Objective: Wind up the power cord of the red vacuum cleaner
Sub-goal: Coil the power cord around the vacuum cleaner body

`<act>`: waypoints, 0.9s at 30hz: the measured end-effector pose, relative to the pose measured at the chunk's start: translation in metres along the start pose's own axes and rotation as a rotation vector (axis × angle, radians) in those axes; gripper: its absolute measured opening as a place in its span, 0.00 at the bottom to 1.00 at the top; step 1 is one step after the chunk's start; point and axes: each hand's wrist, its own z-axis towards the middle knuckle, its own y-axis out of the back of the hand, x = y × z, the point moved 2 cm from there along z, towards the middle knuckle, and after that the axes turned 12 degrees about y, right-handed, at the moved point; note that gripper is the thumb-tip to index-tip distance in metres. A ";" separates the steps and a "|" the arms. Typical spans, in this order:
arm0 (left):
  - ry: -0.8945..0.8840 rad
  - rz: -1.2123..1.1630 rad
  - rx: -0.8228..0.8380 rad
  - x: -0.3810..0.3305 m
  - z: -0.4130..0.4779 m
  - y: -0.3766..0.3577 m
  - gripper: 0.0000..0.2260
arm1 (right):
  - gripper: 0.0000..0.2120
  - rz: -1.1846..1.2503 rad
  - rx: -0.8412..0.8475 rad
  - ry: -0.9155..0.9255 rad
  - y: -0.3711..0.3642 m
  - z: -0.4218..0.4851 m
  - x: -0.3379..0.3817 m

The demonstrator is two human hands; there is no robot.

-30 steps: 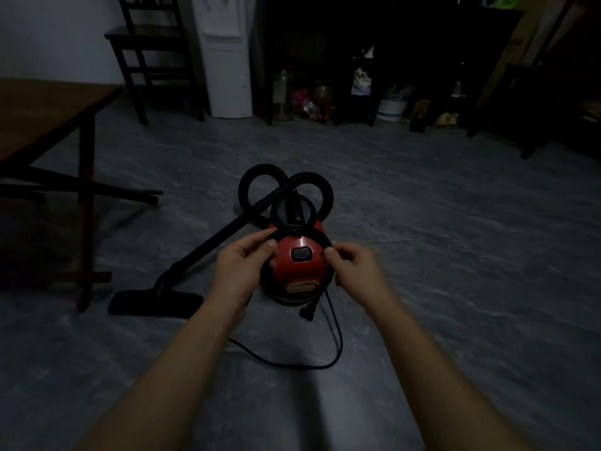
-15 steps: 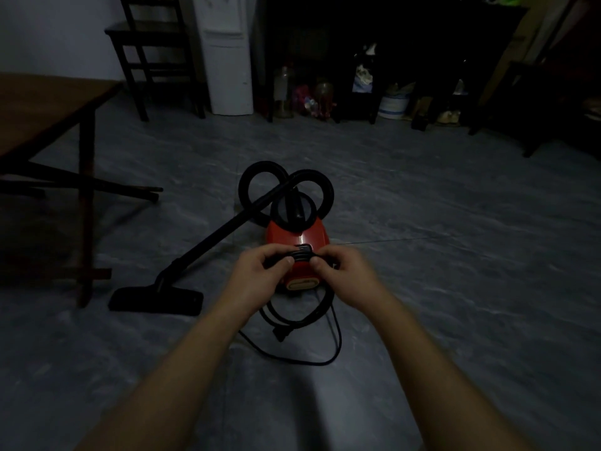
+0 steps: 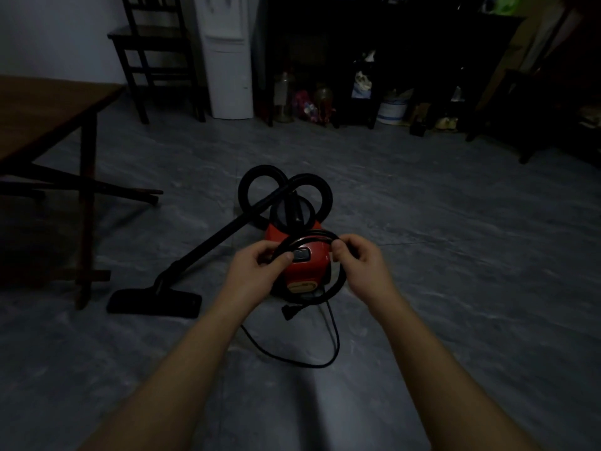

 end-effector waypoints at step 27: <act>-0.119 -0.016 -0.040 -0.002 -0.003 0.001 0.16 | 0.08 -0.371 0.133 0.058 0.006 -0.003 -0.004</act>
